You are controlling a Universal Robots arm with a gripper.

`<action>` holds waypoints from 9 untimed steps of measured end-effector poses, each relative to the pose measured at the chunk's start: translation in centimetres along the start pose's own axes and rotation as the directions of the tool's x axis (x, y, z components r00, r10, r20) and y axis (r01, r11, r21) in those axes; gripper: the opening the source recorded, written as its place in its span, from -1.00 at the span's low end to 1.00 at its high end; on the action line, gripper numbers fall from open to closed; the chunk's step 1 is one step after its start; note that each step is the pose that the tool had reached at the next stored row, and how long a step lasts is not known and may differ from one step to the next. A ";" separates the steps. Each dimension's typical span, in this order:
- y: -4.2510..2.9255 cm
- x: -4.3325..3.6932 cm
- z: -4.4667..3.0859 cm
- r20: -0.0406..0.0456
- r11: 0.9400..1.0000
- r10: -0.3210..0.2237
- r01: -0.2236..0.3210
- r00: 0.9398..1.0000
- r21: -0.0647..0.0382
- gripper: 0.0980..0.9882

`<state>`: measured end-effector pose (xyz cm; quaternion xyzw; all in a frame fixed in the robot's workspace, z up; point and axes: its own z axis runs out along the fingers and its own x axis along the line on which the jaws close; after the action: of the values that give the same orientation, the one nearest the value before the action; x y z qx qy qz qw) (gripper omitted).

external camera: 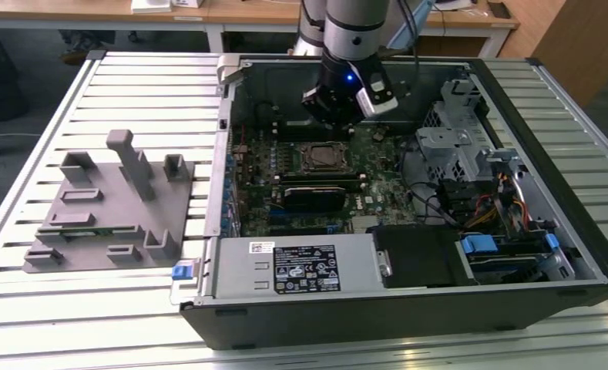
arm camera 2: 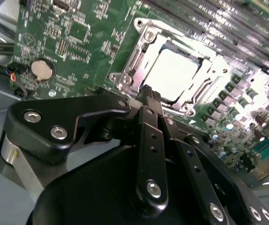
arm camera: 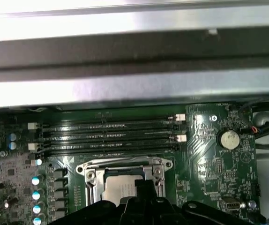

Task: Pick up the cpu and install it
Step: 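Install the second cpu locking lever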

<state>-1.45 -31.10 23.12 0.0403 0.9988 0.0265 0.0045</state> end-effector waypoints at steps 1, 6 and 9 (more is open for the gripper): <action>-0.22 -0.02 -0.01 0.000 1.000 0.000 0.000 1.000 0.000 -0.98; -1.52 -0.12 -0.08 0.000 1.000 0.000 0.000 1.000 0.000 -0.98; -2.21 -0.18 -0.11 0.000 1.000 0.000 0.000 1.000 0.000 -0.98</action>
<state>-1.44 -33.33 23.11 0.0403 0.9988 0.0266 0.0045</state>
